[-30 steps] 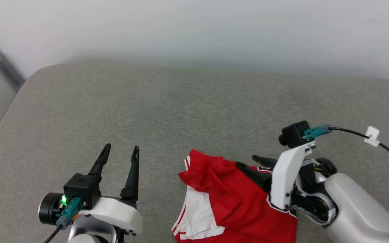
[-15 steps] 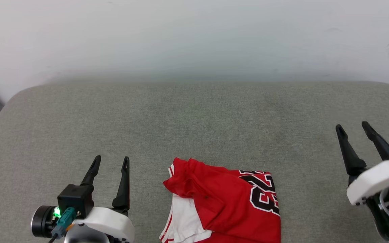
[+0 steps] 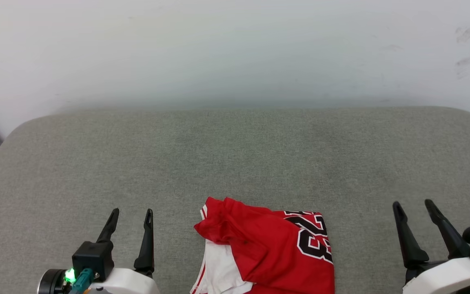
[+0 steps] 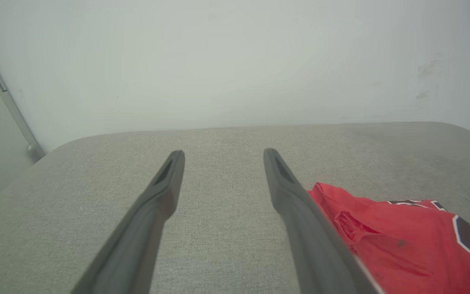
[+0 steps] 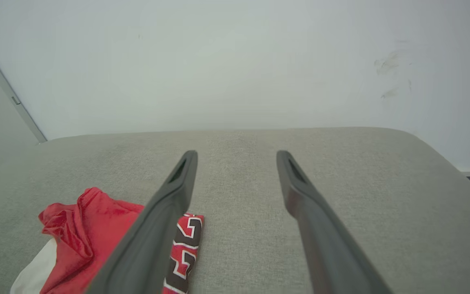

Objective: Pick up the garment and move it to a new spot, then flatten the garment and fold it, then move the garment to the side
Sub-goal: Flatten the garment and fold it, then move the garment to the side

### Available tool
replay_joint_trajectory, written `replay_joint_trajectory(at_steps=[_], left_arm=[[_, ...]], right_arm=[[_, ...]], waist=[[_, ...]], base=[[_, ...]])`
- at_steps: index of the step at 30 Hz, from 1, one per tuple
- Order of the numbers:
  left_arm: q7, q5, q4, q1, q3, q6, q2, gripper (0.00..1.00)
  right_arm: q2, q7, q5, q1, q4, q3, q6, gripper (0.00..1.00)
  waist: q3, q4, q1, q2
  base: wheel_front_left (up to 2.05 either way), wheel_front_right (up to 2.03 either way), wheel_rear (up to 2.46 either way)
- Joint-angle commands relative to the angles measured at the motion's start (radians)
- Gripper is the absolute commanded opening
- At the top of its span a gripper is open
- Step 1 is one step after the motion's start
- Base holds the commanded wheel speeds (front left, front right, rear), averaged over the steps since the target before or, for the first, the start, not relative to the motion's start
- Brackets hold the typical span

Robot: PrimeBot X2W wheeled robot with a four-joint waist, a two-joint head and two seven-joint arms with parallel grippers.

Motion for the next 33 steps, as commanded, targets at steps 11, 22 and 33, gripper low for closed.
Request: replay_joint_trajectory(at_steps=[11,22,33], left_arm=[[-0.012,-0.016,0.016,0.008,0.001,-0.002,-0.009,1.00],[-0.032,-0.023,0.015,-0.025,0.017,-0.006,-0.020,1.00],[-0.038,0.004,0.005,-0.099,-0.006,-0.027,-0.030,1.00]], right_arm=[[0.021,0.032,-0.013,0.024,-0.040,-0.010,0.000,1.00],[-0.036,0.312,0.219,-0.035,0.140,-0.163,0.000,1.00],[-0.048,0.642,0.505,-0.169,0.370,-0.047,0.000,1.00]], waist=[[-0.004,-0.015,0.0001,-0.0001],[0.022,0.015,0.0001,-0.0001],[0.106,0.110,0.0001,-0.0001]], base=[[0.00,0.00,0.00],[0.00,0.00,0.00],[0.00,0.00,0.00]])
